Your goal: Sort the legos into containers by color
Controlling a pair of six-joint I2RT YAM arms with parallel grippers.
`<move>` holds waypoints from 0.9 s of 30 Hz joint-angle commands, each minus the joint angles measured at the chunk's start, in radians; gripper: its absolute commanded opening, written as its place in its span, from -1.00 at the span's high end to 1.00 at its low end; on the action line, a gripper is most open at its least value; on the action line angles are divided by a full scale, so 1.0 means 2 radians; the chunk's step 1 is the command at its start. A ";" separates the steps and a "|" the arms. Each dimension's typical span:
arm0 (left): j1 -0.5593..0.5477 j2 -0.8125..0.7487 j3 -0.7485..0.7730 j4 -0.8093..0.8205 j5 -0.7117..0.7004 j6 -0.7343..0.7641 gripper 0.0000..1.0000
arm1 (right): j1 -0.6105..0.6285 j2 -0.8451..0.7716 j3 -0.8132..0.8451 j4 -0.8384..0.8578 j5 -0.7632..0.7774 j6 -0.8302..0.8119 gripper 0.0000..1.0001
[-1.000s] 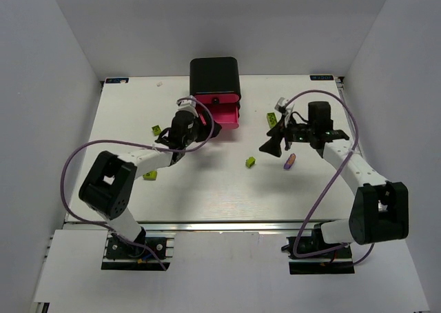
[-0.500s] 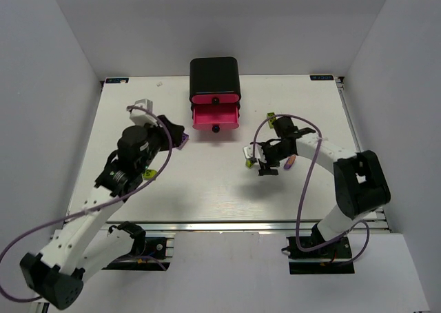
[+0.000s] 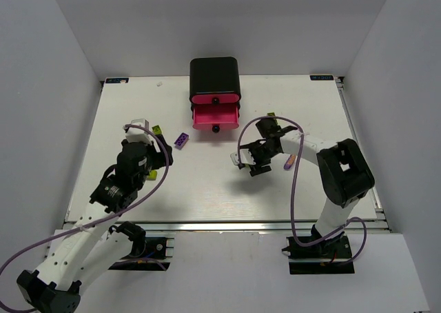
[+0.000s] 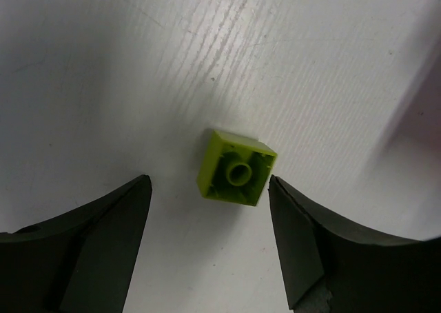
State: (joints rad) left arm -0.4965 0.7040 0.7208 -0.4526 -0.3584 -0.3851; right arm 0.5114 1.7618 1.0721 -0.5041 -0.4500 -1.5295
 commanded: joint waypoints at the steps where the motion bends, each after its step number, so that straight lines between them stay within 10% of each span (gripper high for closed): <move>1: 0.002 -0.006 0.005 -0.006 0.000 0.008 -0.69 | 0.006 0.013 0.021 0.014 0.014 -0.001 -0.48; 10: 0.002 -0.011 0.002 -0.008 0.001 0.006 -0.70 | 0.010 0.048 0.054 0.022 0.003 0.059 -0.28; 18: 0.002 0.026 0.002 -0.015 0.000 -0.014 -0.54 | 0.010 0.037 0.076 -0.003 -0.032 0.126 0.80; 27: 0.023 0.146 0.037 -0.074 -0.003 -0.096 -0.75 | 0.035 -0.049 0.167 0.124 0.033 0.427 1.00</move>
State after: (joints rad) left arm -0.4755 0.9684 0.7425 -0.5350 -0.3557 -0.4953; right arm 0.5652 1.7538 1.3308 -0.4248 -0.4580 -0.9150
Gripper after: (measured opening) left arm 0.844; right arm 0.422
